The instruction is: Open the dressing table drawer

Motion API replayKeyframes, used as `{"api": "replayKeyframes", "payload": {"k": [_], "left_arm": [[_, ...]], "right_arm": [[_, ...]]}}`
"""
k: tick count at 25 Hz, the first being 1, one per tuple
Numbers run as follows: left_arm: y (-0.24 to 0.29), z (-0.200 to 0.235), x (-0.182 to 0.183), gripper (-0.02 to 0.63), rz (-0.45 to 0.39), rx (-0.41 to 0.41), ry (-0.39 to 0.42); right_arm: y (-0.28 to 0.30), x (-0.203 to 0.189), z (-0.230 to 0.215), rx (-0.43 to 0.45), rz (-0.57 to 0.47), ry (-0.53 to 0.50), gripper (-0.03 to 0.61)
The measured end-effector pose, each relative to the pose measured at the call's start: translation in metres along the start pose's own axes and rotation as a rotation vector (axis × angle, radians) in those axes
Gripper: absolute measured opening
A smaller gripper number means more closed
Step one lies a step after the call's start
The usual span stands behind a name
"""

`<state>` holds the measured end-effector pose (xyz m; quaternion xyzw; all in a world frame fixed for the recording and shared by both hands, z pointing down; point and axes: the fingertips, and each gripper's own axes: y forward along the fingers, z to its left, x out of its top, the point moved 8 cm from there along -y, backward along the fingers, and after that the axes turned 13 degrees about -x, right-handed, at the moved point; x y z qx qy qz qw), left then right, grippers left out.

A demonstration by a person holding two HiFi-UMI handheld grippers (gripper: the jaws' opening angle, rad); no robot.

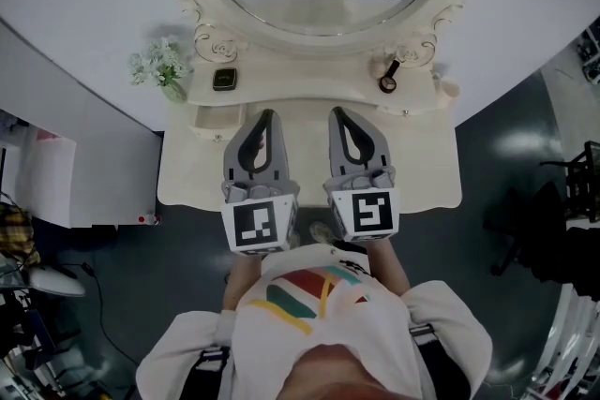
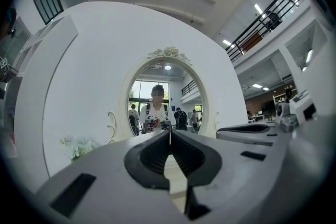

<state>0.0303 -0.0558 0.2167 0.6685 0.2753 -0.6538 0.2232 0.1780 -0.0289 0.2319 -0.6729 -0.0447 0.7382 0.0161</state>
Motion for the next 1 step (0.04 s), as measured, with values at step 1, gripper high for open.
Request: {"api": "replayKeyframes", "payload": {"k": [1], "left_arm": [[-0.0003,-0.0001,-0.0004,0.011,0.006,-0.004,-0.002]], "right_arm": [[-0.0001,0.0,-0.0002,-0.001,0.001,0.002,0.0]]}}
